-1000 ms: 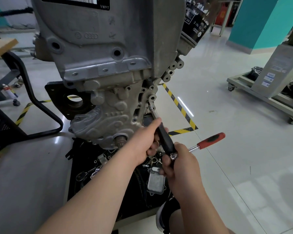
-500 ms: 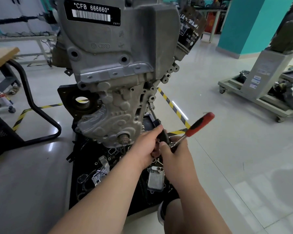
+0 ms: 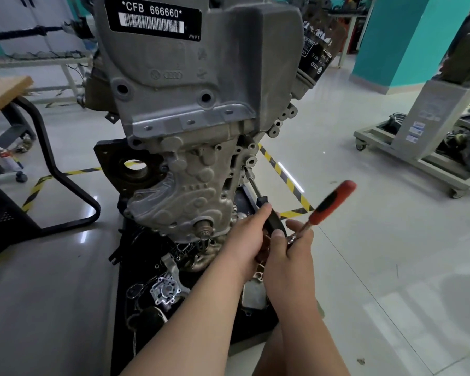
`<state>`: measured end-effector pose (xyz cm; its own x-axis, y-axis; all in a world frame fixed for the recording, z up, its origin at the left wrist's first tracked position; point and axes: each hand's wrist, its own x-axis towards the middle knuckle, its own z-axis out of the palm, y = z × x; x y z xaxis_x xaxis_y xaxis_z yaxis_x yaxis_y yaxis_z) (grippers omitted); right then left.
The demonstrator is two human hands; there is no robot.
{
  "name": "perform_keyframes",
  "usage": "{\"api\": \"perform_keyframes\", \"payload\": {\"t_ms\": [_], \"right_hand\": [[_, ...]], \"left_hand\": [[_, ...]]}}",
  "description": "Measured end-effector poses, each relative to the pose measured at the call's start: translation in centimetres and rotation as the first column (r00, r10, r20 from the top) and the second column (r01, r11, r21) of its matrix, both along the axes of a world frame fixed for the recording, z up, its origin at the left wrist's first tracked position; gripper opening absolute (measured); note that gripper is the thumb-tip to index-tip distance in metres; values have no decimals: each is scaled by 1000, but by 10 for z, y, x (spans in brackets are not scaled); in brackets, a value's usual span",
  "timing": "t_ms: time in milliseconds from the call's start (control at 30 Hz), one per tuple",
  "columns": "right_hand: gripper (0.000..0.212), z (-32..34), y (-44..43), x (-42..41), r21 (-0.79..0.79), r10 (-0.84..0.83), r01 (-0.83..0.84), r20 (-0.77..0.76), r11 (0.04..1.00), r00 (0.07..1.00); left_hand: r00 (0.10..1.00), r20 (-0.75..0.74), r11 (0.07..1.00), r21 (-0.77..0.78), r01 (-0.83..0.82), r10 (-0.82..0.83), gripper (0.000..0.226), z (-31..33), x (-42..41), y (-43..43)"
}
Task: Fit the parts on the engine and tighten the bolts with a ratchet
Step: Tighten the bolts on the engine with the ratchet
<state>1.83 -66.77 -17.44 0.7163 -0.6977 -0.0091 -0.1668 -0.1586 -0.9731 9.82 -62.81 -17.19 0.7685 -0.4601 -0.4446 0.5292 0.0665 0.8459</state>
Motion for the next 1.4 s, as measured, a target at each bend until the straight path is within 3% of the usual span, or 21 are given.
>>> {"api": "perform_keyframes", "payload": {"t_ms": [100, 200, 267, 333, 400, 500, 800, 900, 1100, 1300, 1400], "right_hand": [[10, -4, -2, -3, 292, 48, -73, 91, 954, 995], [24, -6, -3, -6, 489, 126, -220, 218, 844, 968], [35, -5, -3, -6, 662, 124, -316, 321, 680, 939], [45, -2, -3, -6, 823, 60, -405, 417, 398, 907], [48, 1, -7, -7, 873, -4, -452, 461, 182, 888], [45, 5, -12, -9, 887, -48, -457, 461, 66, 886], [53, 5, -17, -8, 892, -22, -408, 419, 194, 908], [56, 0, -16, -6, 878, -19, -374, 397, 300, 918], [49, -7, -18, -4, 730, 71, -230, 242, 643, 968], [39, -9, -19, -4, 643, 90, -204, 205, 739, 975], [23, -8, -20, -7, 492, 114, -161, 125, 856, 986]], "left_hand": [[1000, -5, 999, 26, 24, -23, 42, 2, 1, 7], [999, -3, 999, -3, 50, -50, 39, 4, 1, 13], [998, 9, 998, -4, 55, -55, 38, 6, 2, 15], [998, 27, 998, 26, 64, -65, 35, 7, 2, 18], [993, 42, 990, 85, 110, -114, 36, 6, 1, 21], [985, 49, 980, 122, 159, -165, 41, 2, 0, 21], [985, 6, 982, 77, 173, -174, 42, 2, 1, 15], [983, -1, 981, 63, 182, -183, 43, 2, 0, 15], [976, -51, 977, 15, 214, -213, 35, 6, 0, 18], [982, -77, 985, -44, 169, -172, 29, 7, -1, 15], [988, -55, 990, -16, 142, -143, 26, 5, -2, 14]]}}
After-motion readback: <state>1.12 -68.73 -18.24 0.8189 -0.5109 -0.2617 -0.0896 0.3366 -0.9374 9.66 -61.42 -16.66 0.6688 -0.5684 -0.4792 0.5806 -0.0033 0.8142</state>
